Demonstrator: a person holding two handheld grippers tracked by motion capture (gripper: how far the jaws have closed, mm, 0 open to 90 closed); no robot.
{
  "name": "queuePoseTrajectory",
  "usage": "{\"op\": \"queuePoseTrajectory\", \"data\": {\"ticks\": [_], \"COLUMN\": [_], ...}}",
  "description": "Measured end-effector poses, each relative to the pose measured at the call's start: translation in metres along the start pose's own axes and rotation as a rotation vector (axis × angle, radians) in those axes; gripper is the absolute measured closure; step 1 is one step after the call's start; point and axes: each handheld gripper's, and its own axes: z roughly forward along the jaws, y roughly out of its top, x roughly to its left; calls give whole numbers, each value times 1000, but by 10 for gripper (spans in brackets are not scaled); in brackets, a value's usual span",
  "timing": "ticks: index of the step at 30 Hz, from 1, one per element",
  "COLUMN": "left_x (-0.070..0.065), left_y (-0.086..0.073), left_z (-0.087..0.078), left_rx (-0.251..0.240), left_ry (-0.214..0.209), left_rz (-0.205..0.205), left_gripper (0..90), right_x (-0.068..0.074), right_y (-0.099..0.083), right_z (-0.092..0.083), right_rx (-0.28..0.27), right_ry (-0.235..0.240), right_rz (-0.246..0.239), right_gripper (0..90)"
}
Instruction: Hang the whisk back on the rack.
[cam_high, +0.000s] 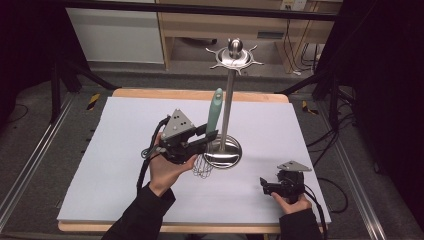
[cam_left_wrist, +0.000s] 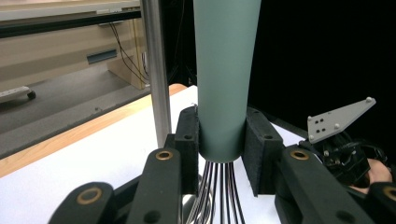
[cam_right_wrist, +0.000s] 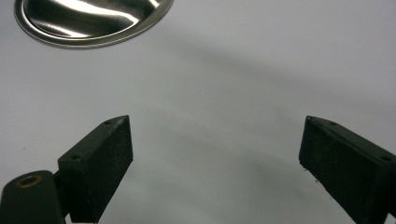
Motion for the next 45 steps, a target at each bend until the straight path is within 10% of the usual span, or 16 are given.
{"op": "queuePoseTrajectory", "data": {"ticks": [45], "left_x": [-11], "left_y": [38], "left_z": [35], "left_rx": [-8], "left_ry": [10], "left_rz": [34], "left_gripper": [691], "right_x": [0], "right_y": [0], "right_z": [-1], "right_rx": [-3], "right_ry": [-1], "right_rz": [-1], "right_gripper": [102]}}
